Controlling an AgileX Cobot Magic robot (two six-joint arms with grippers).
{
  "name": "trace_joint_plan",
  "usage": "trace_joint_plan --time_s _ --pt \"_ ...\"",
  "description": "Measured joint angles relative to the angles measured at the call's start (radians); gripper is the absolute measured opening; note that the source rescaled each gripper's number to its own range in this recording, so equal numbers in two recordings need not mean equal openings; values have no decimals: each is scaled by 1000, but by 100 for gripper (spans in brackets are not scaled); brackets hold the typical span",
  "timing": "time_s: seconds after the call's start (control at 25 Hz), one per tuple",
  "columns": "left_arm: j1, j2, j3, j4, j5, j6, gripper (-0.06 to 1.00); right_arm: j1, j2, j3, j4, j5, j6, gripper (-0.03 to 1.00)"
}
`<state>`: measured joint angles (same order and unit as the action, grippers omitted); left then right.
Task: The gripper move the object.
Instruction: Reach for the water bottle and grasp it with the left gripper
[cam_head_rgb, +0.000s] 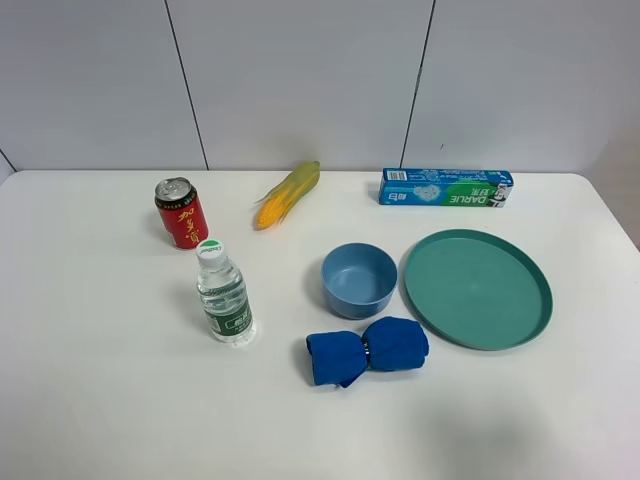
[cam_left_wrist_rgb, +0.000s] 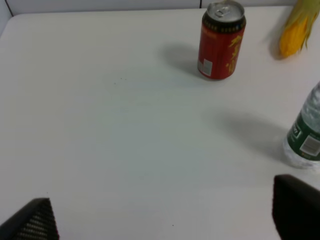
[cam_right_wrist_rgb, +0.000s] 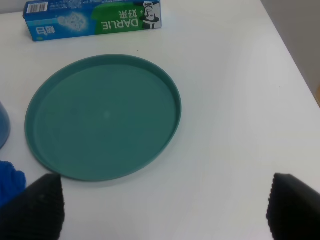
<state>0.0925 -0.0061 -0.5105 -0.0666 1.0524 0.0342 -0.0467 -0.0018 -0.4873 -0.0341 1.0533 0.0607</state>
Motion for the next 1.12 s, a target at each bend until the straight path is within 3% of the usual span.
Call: trace_joint_plan --time_s 0.04,1.12 --pt "0 0 0 0 0 -1 71 0 0 0 0 0 0 100" --pt "0 0 0 0 0 -2 71 0 0 0 0 0 0 100"
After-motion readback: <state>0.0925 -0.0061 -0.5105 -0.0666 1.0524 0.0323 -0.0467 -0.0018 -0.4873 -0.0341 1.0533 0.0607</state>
